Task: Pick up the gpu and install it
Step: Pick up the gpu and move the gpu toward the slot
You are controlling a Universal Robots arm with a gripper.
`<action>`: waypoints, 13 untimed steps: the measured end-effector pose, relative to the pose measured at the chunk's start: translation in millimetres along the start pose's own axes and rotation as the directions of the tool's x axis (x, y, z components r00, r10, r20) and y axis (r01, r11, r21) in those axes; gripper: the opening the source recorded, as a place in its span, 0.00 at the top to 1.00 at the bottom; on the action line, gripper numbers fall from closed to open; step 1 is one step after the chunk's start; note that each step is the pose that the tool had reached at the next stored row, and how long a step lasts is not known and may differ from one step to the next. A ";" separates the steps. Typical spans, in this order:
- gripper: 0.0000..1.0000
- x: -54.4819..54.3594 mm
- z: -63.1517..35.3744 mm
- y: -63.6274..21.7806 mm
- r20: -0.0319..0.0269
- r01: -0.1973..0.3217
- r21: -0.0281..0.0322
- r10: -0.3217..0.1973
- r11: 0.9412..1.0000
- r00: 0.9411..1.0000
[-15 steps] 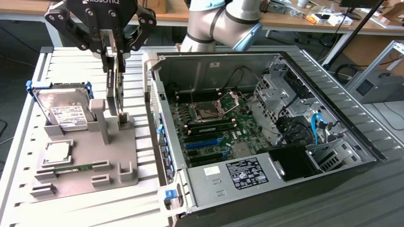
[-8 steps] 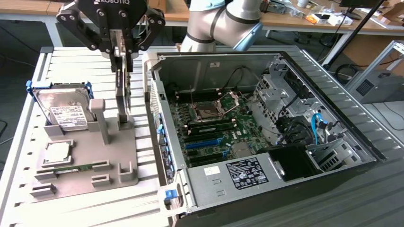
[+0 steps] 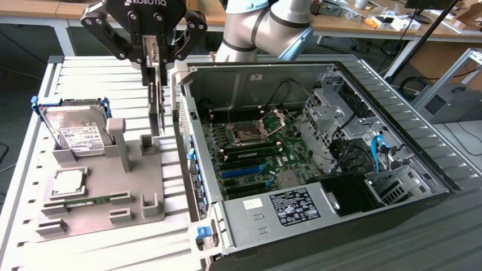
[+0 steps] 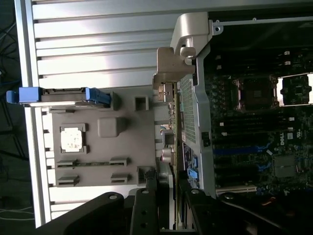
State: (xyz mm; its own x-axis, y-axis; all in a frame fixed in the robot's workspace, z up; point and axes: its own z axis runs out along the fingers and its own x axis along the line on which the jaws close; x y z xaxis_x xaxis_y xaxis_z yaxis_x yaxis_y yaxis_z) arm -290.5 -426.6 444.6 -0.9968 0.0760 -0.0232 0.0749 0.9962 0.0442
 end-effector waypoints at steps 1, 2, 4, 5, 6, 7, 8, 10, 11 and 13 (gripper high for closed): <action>0.73 -1.2 0.1 0.1 0.000 0.000 0.000 0.000 1.000 1.000; 0.73 -2.5 0.1 0.2 0.000 0.000 0.000 0.000 1.000 1.000; 0.73 -4.8 0.1 0.4 0.000 0.000 0.000 0.000 1.000 1.000; 0.73 -5.8 0.2 0.4 0.000 0.000 0.000 0.000 1.000 1.000; 0.73 -7.0 0.2 0.5 0.000 0.000 0.000 0.000 1.000 1.000; 0.73 -8.1 0.2 0.6 0.000 0.000 0.000 0.000 1.000 1.000; 0.73 -9.1 0.3 0.7 0.000 0.000 0.000 0.000 1.000 1.000; 0.73 -11.1 0.3 0.8 0.000 0.000 0.000 0.000 1.000 1.000; 0.73 -12.2 0.3 0.9 0.000 0.000 0.000 0.000 1.000 1.000; 0.73 -14.6 0.4 1.1 0.000 0.000 0.000 0.000 1.000 1.000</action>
State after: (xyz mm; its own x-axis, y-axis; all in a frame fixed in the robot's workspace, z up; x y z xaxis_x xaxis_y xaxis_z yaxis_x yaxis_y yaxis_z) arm -275.8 -426.6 444.6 -0.9968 0.0759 -0.0232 0.0749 0.9962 0.0442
